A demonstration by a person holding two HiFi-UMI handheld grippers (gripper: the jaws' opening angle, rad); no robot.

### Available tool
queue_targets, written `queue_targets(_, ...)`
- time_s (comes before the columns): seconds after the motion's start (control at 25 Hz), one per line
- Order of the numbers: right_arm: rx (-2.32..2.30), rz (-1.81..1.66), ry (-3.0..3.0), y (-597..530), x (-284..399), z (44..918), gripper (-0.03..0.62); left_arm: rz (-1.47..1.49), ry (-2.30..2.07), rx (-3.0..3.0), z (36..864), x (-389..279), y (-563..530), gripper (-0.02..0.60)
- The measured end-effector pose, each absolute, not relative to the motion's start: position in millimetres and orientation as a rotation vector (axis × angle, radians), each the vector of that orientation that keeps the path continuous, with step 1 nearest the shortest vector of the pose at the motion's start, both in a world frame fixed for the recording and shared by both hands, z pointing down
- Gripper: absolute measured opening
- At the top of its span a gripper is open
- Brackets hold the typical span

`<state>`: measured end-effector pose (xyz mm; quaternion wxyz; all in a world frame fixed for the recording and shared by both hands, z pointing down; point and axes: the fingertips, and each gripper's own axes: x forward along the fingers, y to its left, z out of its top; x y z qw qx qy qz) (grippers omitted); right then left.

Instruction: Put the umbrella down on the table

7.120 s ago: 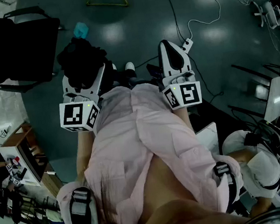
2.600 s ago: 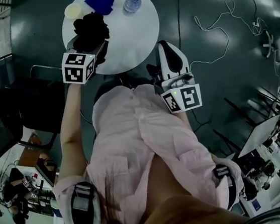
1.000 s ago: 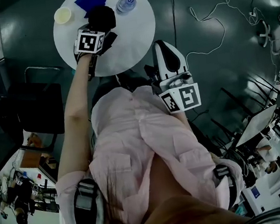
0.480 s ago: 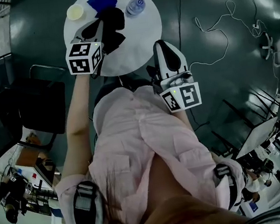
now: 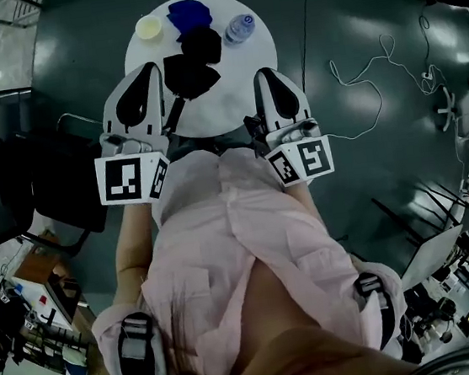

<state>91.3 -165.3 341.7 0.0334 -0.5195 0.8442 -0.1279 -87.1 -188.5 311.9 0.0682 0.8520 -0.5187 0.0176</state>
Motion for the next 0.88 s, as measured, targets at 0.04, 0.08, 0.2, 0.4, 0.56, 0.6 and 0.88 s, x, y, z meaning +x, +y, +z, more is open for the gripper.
queue_targets(0.04,-1.582,-0.382,2.604,-165.5,87.9,339.3,0.034,0.030,-1.600,2.554,306.1,-93.7,-179.2,0.018)
queue_targets(0.08,-1.567,-0.372,2.614,-165.5,84.4,337.1,0.034,0.012,-1.632,2.542,302.0,-99.7,-170.5,0.018)
queue_targets(0.2,-1.531,-0.345,2.642,-163.4,76.3,332.3,0.034,-0.025,-1.697,2.510,297.9,-114.6,-149.8,0.018)
queue_targets(0.4,-1.526,-0.326,2.657,-152.3,75.7,330.5,0.034,-0.046,-1.705,2.468,307.1,-121.9,-128.5,0.018)
queue_targets(0.56,-1.552,-0.319,2.650,-146.4,81.4,331.7,0.034,-0.129,-1.641,2.422,309.6,-110.3,-130.3,0.018)
queue_targets(0.6,-1.559,-0.316,2.646,-145.9,82.8,332.6,0.033,-0.133,-1.630,2.426,311.1,-107.7,-131.2,0.018)
queue_targets(0.88,-1.583,-0.297,2.647,-145.6,85.1,331.8,0.034,-0.136,-1.602,2.467,308.1,-101.8,-139.3,0.018)
